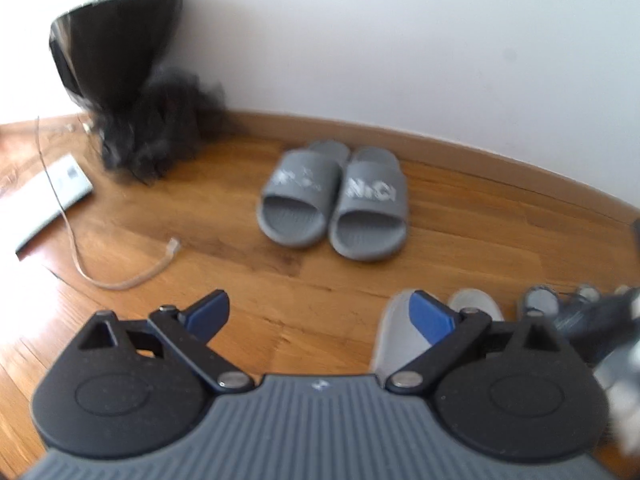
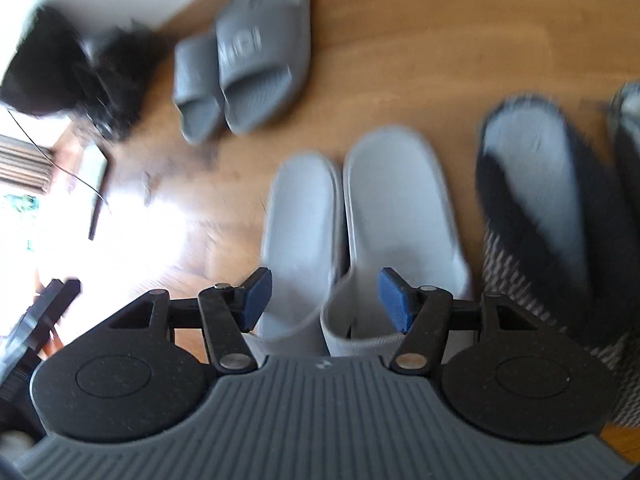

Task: Organize scattered shoes
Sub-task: 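Grasp the light grey slides with the right tool and lift them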

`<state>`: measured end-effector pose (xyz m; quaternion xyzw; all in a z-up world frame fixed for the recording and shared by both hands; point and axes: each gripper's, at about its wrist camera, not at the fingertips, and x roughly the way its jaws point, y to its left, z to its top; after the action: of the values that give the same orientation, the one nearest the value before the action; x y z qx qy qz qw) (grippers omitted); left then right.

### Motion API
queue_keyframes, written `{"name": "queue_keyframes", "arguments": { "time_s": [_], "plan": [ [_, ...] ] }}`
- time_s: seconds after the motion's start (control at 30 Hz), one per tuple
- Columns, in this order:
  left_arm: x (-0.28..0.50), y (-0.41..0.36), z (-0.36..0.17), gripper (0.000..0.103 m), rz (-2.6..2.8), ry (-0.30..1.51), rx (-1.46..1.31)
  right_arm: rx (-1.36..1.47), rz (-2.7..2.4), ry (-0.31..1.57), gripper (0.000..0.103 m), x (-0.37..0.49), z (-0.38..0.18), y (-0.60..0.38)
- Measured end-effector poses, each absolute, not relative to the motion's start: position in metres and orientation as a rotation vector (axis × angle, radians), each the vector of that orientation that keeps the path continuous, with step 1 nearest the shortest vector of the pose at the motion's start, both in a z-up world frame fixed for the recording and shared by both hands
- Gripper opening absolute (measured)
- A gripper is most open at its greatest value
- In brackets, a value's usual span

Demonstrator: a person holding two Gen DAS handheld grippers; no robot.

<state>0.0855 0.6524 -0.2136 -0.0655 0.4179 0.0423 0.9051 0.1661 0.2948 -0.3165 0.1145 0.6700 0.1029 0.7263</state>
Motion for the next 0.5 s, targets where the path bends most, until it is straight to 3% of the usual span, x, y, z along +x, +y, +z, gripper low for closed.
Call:
{"name": "queue_keyframes", "arguments": {
  "time_s": [0.27,0.3,0.33,0.4,0.43,0.5],
  "plan": [
    [0.085,0.637,-0.203,0.097,0.083,0.831,0.045,-0.049,0.168,1.448,0.060,0.151,-0.331,0.349],
    [0.083,0.637,-0.201,0.097,0.090,0.826,0.054,-0.064,0.170,1.470,0.056,0.151,-0.334,0.353],
    [0.079,0.637,-0.198,0.097,0.088,0.820,0.055,-0.076,0.172,1.494,0.038,0.152,-0.338,0.356],
    [0.073,0.637,-0.196,0.098,0.079,0.816,0.044,-0.127,0.168,1.488,0.033,0.145,-0.341,0.359],
    [0.070,0.639,-0.196,0.098,0.081,0.817,0.033,-0.153,0.165,1.483,0.020,0.142,-0.341,0.361],
    [0.066,0.644,-0.198,0.098,0.087,0.825,0.014,-0.145,0.165,1.458,0.019,0.136,-0.338,0.364]
  ]
}}
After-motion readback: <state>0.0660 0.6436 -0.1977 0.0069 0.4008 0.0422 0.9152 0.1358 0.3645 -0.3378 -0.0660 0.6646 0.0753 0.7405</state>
